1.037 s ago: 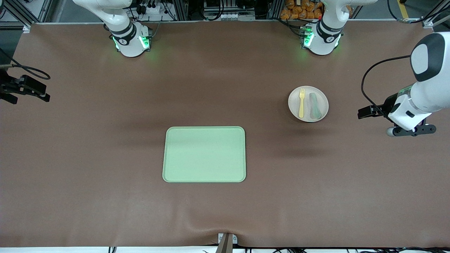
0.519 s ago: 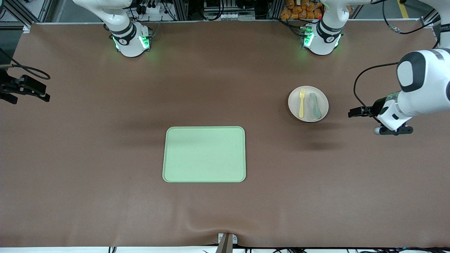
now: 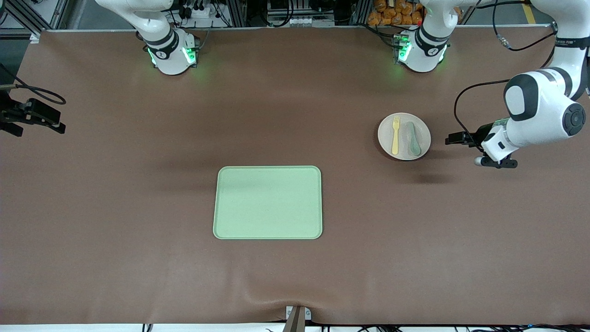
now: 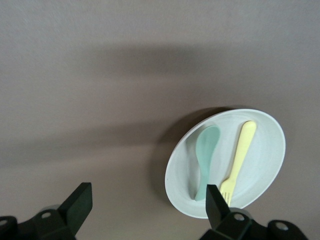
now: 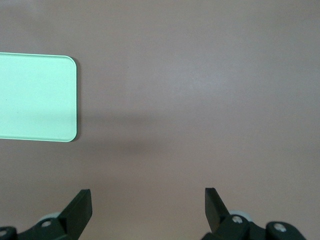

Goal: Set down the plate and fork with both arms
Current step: 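Lower the left gripper and close it on the plate rim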

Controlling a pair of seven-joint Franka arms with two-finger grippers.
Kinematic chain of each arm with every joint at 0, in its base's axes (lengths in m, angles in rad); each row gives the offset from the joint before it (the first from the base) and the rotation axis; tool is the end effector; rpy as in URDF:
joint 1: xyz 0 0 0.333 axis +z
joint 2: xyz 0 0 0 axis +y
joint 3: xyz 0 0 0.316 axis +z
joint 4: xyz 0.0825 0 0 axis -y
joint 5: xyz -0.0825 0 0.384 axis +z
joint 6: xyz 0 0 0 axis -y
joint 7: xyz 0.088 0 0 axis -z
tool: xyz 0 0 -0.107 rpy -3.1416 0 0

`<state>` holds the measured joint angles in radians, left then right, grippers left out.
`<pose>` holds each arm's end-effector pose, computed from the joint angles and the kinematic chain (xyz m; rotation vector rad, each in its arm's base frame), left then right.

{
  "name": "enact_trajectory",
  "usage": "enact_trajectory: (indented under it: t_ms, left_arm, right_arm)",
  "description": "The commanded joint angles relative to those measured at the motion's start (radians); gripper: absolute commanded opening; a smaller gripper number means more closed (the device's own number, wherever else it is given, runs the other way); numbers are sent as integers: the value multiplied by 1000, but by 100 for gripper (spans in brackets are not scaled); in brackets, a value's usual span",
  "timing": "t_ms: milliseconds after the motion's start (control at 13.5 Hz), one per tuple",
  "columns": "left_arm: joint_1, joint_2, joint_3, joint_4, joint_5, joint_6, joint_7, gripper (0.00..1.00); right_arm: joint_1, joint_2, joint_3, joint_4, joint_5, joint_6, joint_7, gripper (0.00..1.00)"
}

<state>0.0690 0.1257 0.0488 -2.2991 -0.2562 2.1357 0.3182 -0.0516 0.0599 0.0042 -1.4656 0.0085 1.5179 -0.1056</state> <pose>0.4887 0.0470 0.2741 2.8748 -0.0443 -0.3469 0.5677 -0.0261 0.6356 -3.1309 -0.0918 0.0108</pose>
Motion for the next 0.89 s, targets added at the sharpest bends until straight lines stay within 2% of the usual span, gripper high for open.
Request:
enact_trajectory:
  t_ms: [0,222,519,815]
  left_arm:
    - [5,-31,-10,-112,-43,120,28,100]
    - [5,-28,-41,-193,-112,220,30,100]
    - [5,20,-53,-203,-136,256,66,90]
    - [5,103,-63,-203,-296,289,231,83]
  right_arm:
    - [-1,-2,-4,4,10,-5,-6,100]
    - [-2,-2,-4,4,8,-5,-6,100]
    - [-2,-2,-4,4,8,-5,-6,100]
    - [-2,-2,-4,4,8,-7,-6,100]
